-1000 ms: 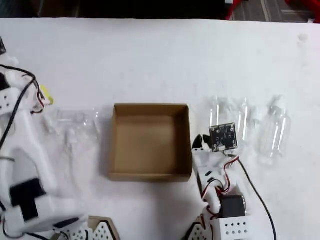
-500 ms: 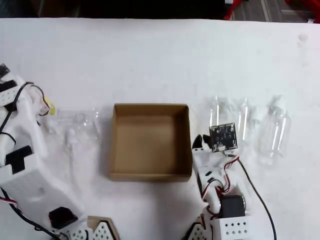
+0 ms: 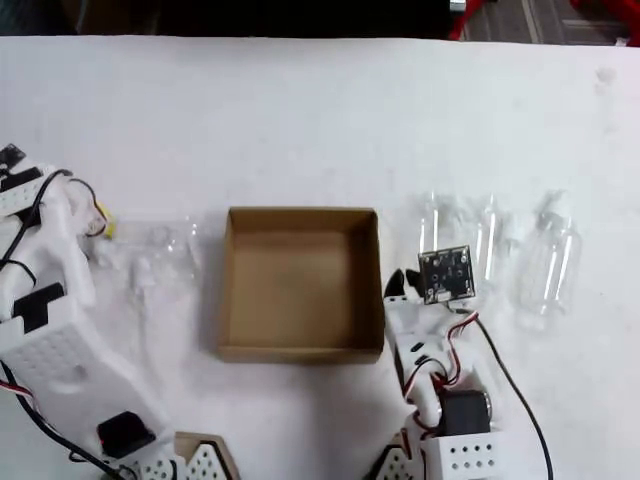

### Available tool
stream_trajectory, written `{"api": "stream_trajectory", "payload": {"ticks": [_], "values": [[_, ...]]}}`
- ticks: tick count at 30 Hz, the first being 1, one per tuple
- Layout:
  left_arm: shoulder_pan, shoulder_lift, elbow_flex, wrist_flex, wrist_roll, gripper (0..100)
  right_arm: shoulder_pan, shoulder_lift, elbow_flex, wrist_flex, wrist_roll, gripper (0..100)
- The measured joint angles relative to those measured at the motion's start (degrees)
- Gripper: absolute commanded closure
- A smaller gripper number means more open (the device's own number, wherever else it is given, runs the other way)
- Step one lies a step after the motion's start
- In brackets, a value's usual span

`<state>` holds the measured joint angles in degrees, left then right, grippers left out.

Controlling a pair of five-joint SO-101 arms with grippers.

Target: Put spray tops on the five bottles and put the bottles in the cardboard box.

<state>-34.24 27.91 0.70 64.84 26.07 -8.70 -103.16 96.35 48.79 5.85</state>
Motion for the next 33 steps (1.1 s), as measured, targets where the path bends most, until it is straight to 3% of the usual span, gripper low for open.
{"api": "stream_trajectory", "payload": {"ticks": [5, 13, 16, 23, 28, 33], "values": [[0.18, 0.00, -0.53, 0.00, 0.26, 98, 0.00, 0.00, 0.00, 0.00, 0.00, 97.7], [0.79, 0.62, -5.89, 1.32, 0.26, 98, 0.00, 0.00, 0.00, 0.00, 0.00, 97.7], [1.58, 0.62, -11.69, 7.82, 0.26, 98, 0.00, 0.00, 0.00, 0.00, 0.00, 97.7], [2.55, 0.62, -39.12, 33.93, 0.26, 98, 0.00, 0.00, 0.00, 0.00, 0.00, 97.7], [2.46, -0.53, -56.09, 37.27, 0.26, 98, 0.00, 0.00, 0.00, 0.00, 0.00, 97.7], [2.46, -10.02, -59.78, 37.27, 0.18, 98, 0.00, 0.00, 0.00, 1.58, 0.00, 97.7]]}}
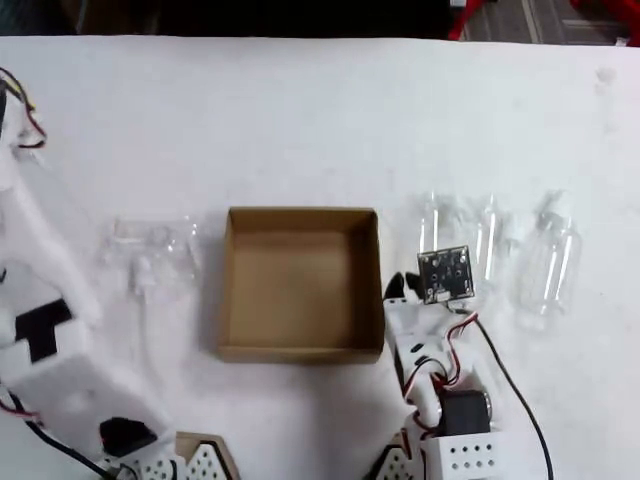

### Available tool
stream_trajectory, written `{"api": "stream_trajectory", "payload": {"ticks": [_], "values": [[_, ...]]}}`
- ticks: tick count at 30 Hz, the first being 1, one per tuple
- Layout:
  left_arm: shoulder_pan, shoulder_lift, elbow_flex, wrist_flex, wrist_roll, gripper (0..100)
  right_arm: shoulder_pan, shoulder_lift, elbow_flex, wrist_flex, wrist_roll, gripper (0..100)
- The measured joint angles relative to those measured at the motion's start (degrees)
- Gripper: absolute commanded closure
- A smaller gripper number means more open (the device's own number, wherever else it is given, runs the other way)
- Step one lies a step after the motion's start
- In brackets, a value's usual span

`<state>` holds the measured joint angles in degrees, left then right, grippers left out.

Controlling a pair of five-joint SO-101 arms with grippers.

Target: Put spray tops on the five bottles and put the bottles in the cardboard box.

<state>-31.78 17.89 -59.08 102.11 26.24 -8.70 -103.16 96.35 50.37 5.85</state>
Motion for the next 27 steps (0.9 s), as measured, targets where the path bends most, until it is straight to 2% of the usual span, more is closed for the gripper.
{"api": "stream_trajectory", "payload": {"ticks": [2, 4, 8, 10, 12, 15, 19, 24, 27], "values": [[0.00, -3.60, 0.09, 0.00, -4.13, 98, 0.00, 0.00, 0.00, 0.00, 0.00, 97.7], [-0.26, -5.45, 2.37, 0.00, -11.16, 98, 0.00, 0.00, 0.00, 0.00, 0.00, 97.7], [-1.14, -5.10, 15.74, -1.23, -31.91, 98, 0.00, 0.00, 0.00, 0.00, 0.00, 97.7], [-0.88, -3.52, 24.53, -3.87, -43.08, 98, -0.09, 0.00, 0.00, 0.00, 0.00, 97.7], [-0.88, -1.32, 32.88, -7.91, -51.25, 98, -0.09, 0.00, 0.00, 0.00, 0.00, 97.7], [-1.32, 1.14, 42.37, -15.47, -54.86, 98, -0.09, 0.00, 0.00, 0.00, 0.00, 97.7], [-1.23, 2.29, 49.93, -24.88, -55.38, 97, -0.09, 0.00, 0.00, 0.00, 0.00, 97.7], [-1.32, 2.37, 52.13, -27.78, -55.38, 85, -0.09, 0.00, 0.00, 0.00, 0.00, 97.7], [-1.23, 2.37, 52.22, -27.87, -54.86, 84, -0.09, 0.00, 0.00, 0.00, 0.00, 97.7]]}}
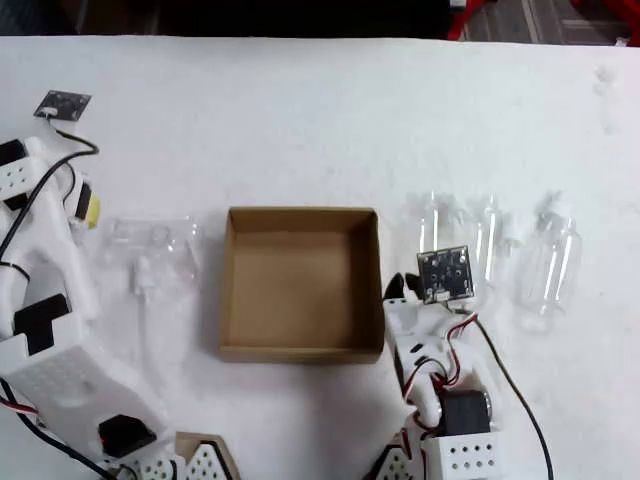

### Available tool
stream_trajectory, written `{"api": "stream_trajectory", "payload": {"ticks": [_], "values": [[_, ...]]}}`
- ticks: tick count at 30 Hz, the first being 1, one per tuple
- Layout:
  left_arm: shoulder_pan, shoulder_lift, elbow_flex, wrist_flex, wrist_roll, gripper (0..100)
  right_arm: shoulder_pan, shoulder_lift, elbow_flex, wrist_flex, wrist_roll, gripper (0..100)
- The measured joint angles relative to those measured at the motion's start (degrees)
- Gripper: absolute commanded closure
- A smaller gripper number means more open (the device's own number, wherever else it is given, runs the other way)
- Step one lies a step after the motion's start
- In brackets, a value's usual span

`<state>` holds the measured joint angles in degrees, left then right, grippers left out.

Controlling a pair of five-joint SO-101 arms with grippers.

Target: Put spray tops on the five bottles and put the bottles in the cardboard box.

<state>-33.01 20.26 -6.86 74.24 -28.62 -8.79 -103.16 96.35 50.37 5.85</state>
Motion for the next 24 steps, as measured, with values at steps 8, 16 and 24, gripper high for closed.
{"api": "stream_trajectory", "payload": {"ticks": [8, 16, 24], "values": [[0.44, -2.11, 0.00, 2.99, 1.76, 83, 0.00, 0.00, 0.00, 0.00, 0.00, 97.7], [7.74, -19.16, -10.90, 21.36, 4.92, 83, 0.00, 0.00, 0.00, 0.00, 0.00, 97.7], [18.02, -34.81, -11.78, 28.22, 7.82, 78, 0.00, 0.00, 0.00, 0.00, 0.00, 97.7]]}}
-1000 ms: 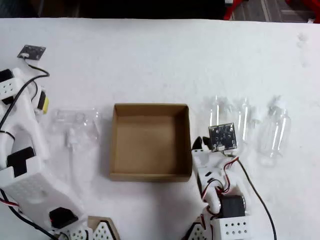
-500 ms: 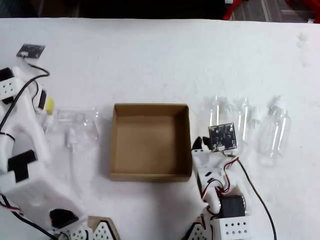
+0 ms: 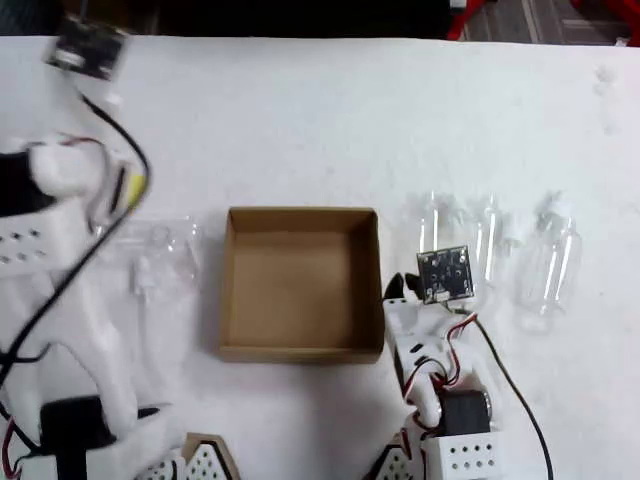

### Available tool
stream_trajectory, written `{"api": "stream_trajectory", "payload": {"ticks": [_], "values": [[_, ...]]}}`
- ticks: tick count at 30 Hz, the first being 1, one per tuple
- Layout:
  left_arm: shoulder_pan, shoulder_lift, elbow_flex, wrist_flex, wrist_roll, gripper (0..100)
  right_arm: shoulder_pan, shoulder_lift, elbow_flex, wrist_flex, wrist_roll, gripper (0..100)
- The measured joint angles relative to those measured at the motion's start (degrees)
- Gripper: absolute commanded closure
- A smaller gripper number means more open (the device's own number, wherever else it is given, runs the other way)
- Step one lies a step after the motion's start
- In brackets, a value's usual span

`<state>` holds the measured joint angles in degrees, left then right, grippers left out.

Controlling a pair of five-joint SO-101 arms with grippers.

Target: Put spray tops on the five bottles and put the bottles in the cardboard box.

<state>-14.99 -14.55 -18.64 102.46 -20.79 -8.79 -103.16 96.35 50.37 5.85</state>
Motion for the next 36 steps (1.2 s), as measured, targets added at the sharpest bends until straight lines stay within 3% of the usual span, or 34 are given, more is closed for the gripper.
{"api": "stream_trajectory", "payload": {"ticks": [6, 20, 32, 36], "values": [[5.63, -3.43, 12.84, 0.00, 0.53, 79, 0.00, 0.00, 0.00, 0.00, 0.00, 97.7], [0.88, 2.90, 23.82, -6.59, 0.62, 79, 0.00, 0.00, 0.00, 0.00, 0.00, 97.7], [2.02, 6.59, 24.79, -11.16, 0.62, 79, 0.00, 0.00, 0.00, 0.00, 0.00, 97.7], [3.16, 7.56, 24.79, -11.16, 0.62, 86, 0.00, 0.00, 0.00, 0.00, 0.00, 97.7]]}}
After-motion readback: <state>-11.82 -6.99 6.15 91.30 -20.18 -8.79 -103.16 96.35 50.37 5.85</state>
